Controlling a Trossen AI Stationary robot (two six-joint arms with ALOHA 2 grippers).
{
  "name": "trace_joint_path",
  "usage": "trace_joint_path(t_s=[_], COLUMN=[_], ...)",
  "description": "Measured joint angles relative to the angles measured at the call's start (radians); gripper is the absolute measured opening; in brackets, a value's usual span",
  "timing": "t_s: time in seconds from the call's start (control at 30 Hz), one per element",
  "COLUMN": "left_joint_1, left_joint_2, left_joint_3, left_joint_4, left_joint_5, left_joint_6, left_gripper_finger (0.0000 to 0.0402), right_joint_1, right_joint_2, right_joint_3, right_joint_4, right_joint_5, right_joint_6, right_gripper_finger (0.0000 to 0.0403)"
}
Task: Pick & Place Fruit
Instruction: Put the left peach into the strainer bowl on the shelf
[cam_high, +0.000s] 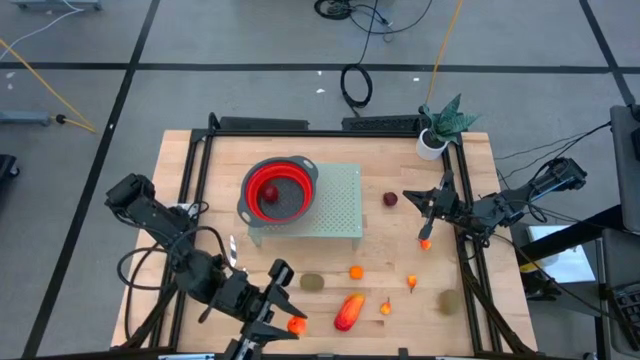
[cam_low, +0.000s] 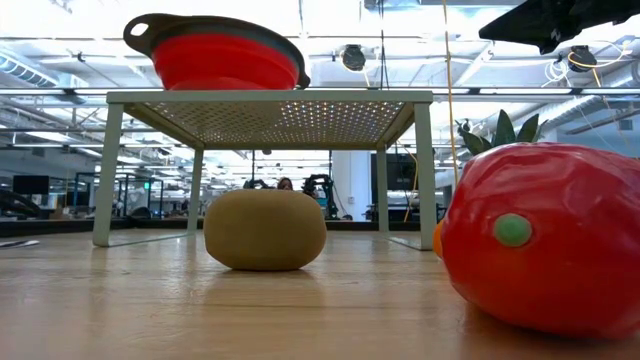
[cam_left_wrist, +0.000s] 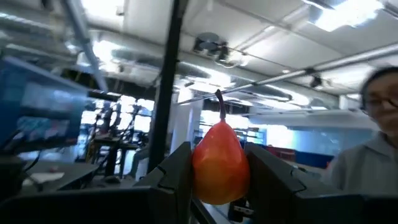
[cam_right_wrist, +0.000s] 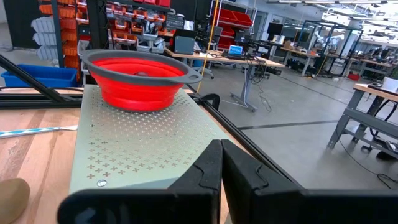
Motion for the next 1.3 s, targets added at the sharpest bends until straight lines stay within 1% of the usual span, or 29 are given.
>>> trace_joint_path(t_s=[0.07, 0.23, 0.37, 0.5, 0.6, 0.7, 0.9, 1.0, 1.1, 1.17, 1.3], left_joint_1=[0.000, 0.000, 0.006, 0.011, 0.019, 0.023, 0.029, 0.029, 0.026, 0.026, 0.027], left_joint_2=[0.000, 0.000, 0.000, 0.000, 0.000, 0.000, 0.000, 0.000, 0.000, 0.000, 0.000], left_joint_3=[0.000, 0.000, 0.000, 0.000, 0.000, 0.000, 0.000, 0.000, 0.000, 0.000, 0.000], left_joint_4=[0.026, 0.094, 0.122, 0.162, 0.159, 0.159, 0.150, 0.079, -0.077, -0.190, -0.399], left_joint_5=[-0.079, -0.329, -0.477, -0.557, -0.626, -0.680, -0.695, -0.717, -0.761, -0.779, -0.783], left_joint_6=[-0.037, -0.143, -0.245, -0.318, -0.397, -0.436, -0.439, -0.419, -0.465, -0.535, -0.707], left_gripper_finger=[0.0124, 0.0124, 0.0124, 0.0124, 0.0124, 0.0124, 0.0124, 0.0124, 0.0124, 0.0124, 0.0124], right_joint_1=[0.000, 0.000, 0.000, 0.000, 0.000, 0.000, 0.000, 0.000, 0.000, 0.000, 0.000], right_joint_2=[0.000, 0.000, 0.000, 0.000, 0.000, 0.000, 0.000, 0.000, 0.000, 0.000, 0.000], right_joint_3=[0.000, 0.000, 0.000, 0.000, 0.000, 0.000, 0.000, 0.000, 0.000, 0.000, 0.000], right_joint_4=[0.000, -0.004, -0.004, -0.004, -0.004, -0.004, -0.004, -0.004, -0.004, -0.004, -0.004], right_joint_5=[0.000, 0.000, 0.000, 0.000, 0.000, 0.000, 0.000, 0.000, 0.000, 0.000, 0.000], right_joint_6=[0.000, -0.003, -0.003, -0.003, -0.003, -0.003, -0.003, -0.003, -0.003, -0.003, -0.003], right_gripper_finger=[0.0000, 0.0000, 0.0000, 0.0000, 0.0000, 0.0000, 0.0000, 0.0000, 0.0000, 0.0000, 0.0000])
